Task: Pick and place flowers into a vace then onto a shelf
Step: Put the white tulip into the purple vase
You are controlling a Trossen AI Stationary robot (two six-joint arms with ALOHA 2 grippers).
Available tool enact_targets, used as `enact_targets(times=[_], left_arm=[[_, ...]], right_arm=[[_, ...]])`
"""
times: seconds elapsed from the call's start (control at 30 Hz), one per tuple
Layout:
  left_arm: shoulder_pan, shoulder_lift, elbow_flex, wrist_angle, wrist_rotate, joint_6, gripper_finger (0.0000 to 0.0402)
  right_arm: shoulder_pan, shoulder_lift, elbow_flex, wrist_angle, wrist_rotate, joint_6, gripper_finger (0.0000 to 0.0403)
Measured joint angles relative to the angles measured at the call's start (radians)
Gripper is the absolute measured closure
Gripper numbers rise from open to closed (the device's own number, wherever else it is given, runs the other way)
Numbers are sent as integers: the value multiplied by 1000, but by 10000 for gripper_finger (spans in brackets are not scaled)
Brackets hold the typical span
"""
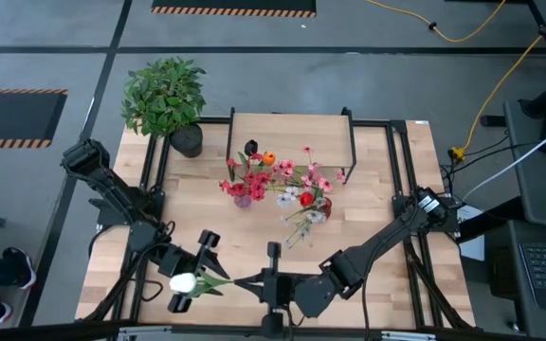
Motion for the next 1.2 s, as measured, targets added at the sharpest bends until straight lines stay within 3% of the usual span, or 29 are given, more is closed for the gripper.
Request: enact_targets(times=[0.4, 0.6, 0.8, 0.97, 1.2], left_arm=[[32, 0, 0, 0, -1, -26, 262], [32, 0, 0, 0, -1, -26, 310], [30, -2, 0, -36, -3, 8, 386], [30, -2, 0, -52, -51, 8, 392], [19, -10, 0, -65, -95, 9, 395]], right_arm=[[-3, 0, 0, 5, 0, -2, 403], [-3, 0, 0, 5, 1, -2, 403], [-3, 1, -1, 1, 0, -2, 399], [-2, 2, -2, 2, 4, -31, 370], [34, -9, -2, 0, 6, -84, 295]])
